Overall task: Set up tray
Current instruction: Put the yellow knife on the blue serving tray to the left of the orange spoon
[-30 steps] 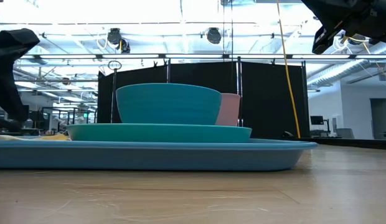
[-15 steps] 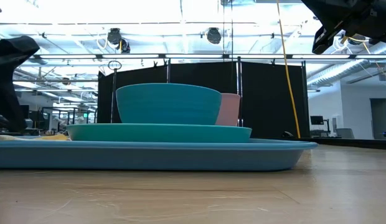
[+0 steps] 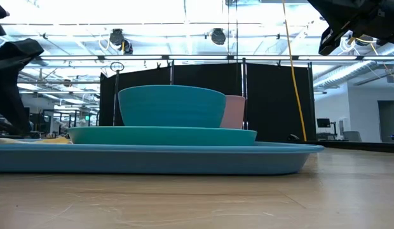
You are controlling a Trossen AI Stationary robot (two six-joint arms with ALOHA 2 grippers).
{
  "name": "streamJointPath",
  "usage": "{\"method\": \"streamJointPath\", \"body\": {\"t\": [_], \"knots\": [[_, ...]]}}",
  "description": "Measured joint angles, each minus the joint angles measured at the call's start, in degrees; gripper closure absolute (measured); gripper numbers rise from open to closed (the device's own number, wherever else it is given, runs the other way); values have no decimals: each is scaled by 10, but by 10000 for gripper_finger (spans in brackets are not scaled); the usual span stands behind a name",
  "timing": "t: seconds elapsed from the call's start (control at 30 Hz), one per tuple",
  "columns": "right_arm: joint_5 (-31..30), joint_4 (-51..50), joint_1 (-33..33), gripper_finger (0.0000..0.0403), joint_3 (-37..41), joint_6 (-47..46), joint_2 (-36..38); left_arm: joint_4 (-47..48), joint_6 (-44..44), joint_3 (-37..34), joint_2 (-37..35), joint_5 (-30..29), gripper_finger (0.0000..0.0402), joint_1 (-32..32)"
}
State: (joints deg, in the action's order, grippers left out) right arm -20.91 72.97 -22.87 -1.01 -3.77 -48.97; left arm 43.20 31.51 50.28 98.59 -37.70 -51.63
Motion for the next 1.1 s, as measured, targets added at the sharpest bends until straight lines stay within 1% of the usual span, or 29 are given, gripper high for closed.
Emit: {"method": "streamJointPath", "body": {"t": [0.2, 0.3, 0.5, 0.73, 0.83, 1.03, 1.1], "knots": [[0, 0, 0, 403, 0, 0, 0, -15, -10, -6, 0, 7, 275, 3], [0, 0, 0, 403, 0, 0, 0, -30, -10, -12, 0, 7, 290, 3], [0, 0, 0, 403, 0, 0, 0, -60, -8, -29, -1, 3, 295, 2], [0, 0, 0, 403, 0, 0, 0, -64, 11, -31, -1, 0, 299, 2], [0, 0, 0, 403, 0, 0, 0, -63, 12, -31, -1, 2, 322, 2], [0, 0, 0, 403, 0, 0, 0, -59, 18, -31, -1, 2, 393, 2], [0, 0, 0, 403, 0, 0, 0, -58, 18, -31, -1, 5, 397, 3]]}}
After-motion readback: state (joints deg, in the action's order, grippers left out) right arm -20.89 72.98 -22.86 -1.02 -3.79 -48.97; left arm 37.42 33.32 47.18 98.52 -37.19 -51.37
